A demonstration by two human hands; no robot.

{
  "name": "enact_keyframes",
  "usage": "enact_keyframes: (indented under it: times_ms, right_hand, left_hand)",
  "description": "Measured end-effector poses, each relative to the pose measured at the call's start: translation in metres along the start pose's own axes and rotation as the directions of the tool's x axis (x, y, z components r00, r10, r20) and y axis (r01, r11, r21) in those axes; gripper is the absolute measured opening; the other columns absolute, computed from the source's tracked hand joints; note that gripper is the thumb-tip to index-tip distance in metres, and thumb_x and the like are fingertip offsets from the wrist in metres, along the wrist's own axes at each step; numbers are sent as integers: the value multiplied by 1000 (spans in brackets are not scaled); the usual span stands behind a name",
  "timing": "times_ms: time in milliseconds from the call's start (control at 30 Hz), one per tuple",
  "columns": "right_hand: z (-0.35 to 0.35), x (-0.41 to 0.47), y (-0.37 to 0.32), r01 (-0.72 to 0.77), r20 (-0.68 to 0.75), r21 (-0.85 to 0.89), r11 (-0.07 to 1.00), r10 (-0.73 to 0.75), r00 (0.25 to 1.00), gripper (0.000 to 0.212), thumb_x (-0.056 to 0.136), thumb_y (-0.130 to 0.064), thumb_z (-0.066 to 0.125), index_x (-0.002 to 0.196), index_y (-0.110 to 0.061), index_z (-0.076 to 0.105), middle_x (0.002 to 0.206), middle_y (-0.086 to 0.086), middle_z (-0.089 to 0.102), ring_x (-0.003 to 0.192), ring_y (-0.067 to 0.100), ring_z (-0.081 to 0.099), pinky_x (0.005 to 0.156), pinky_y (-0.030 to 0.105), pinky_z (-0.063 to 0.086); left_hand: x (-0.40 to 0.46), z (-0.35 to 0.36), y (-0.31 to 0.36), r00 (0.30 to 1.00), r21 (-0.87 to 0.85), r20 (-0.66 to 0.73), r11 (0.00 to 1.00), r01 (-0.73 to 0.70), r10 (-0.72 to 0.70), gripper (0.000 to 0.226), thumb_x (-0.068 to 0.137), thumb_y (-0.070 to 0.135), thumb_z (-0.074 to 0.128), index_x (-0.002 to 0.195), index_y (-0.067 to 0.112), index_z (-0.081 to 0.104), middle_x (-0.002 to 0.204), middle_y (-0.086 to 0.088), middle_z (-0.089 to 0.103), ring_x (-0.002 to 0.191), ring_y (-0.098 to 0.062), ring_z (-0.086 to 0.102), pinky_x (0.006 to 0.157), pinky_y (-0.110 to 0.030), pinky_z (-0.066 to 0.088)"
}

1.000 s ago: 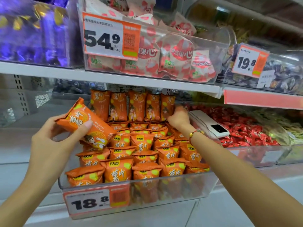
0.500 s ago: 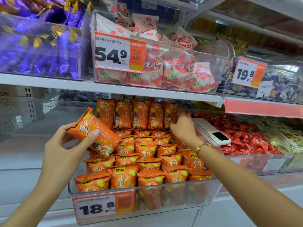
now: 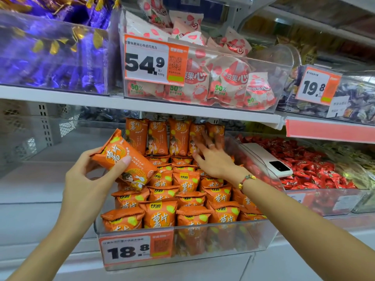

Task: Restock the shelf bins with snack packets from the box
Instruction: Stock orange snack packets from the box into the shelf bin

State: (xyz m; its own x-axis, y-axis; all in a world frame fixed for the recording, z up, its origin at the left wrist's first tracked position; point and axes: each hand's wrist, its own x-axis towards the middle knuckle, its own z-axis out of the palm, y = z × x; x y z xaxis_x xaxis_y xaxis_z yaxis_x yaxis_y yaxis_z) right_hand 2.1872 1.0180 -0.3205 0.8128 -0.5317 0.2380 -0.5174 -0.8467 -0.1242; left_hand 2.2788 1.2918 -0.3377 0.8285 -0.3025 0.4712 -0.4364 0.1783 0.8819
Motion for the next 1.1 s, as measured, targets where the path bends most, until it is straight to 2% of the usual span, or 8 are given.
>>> enact_keyframes:
  times_ms: [100, 233, 300, 467, 600, 867, 1000, 1100]
  right_hand:
    - [-10, -2, -5, -26, 10, 21, 999, 25, 1000, 56, 100, -47, 30, 152, -39, 11, 162, -5, -6, 146, 31, -15, 118, 53, 10]
    - [-12, -14, -30, 38, -313, -71, 997, -58, 948, 50, 98, -38, 42, 146, -31, 33, 154, 5, 26, 141, 34, 23, 111, 47, 28]
    - [-9, -14, -50, 119, -345, -110, 987, -150, 927, 49, 97, -37, 42, 145, -32, 35, 154, 2, 29, 140, 31, 26, 109, 45, 29]
    - [-2, 4, -103, 288, -158, -123, 950, -305, 939, 52, 100, -43, 34, 150, -40, 19, 162, -4, 5, 148, 28, -5, 118, 50, 7]
    - [8, 18, -123, 293, 39, -68, 954, -290, 956, 70, 95, -40, 48, 151, -44, 5, 160, -7, -16, 146, 28, -18, 116, 56, 0]
    - [3, 9, -126, 223, 123, 96, 970, -234, 964, 68, 96, -28, 41, 150, -46, 4, 161, -7, -7, 146, 20, -21, 116, 56, 5]
    - [-5, 0, -128, 231, -70, 205, 951, -221, 973, 52, 96, -45, 33, 147, -40, 27, 157, 0, 26, 146, 28, 13, 115, 56, 18]
    - [-20, -24, -136, 215, -114, 657, 723, -187, 976, 42, 99, -45, 36, 134, -28, 52, 133, -1, 57, 125, 17, 50, 108, 42, 39]
  left_hand:
    - [-1, 0, 0, 1000, -13, 6, 1000, 18, -18, 47, 65, 43, 72, 106, 23, 62, 100, 12, 67, 97, -2, 61, 74, -19, 42]
    - [2, -2, 7, 999, -71, -12, 996, 44, -45, 47, 64, 41, 75, 106, 24, 63, 100, 10, 68, 96, -3, 63, 76, -20, 45]
    - [5, -7, 9, 997, -111, -30, 992, 61, -65, 43, 64, 39, 76, 104, 26, 63, 98, 10, 69, 94, -2, 64, 80, -21, 47]
    - [8, -17, 12, 995, -129, -40, 988, 84, -90, 49, 65, 43, 73, 105, 18, 63, 94, 8, 69, 80, 5, 63, 76, -19, 46]
    - [10, -17, 10, 993, -145, -40, 984, 105, -112, 42, 69, 41, 73, 102, 18, 63, 94, 7, 70, 77, 7, 63, 76, -20, 48]
    - [16, -22, 15, 986, -161, -38, 975, 153, -161, 17, 80, 30, 72, 88, 19, 62, 82, 12, 66, 64, 13, 60, 66, -12, 50]
    - [17, -29, 20, 981, -162, -20, 969, 186, -191, 17, 80, 33, 72, 88, 20, 62, 84, 11, 67, 66, 12, 60, 74, -20, 49]
    - [21, -30, 27, 986, -138, 41, 977, 165, -161, 19, 79, 33, 72, 91, 21, 65, 84, 14, 69, 68, 13, 62, 67, -12, 48]
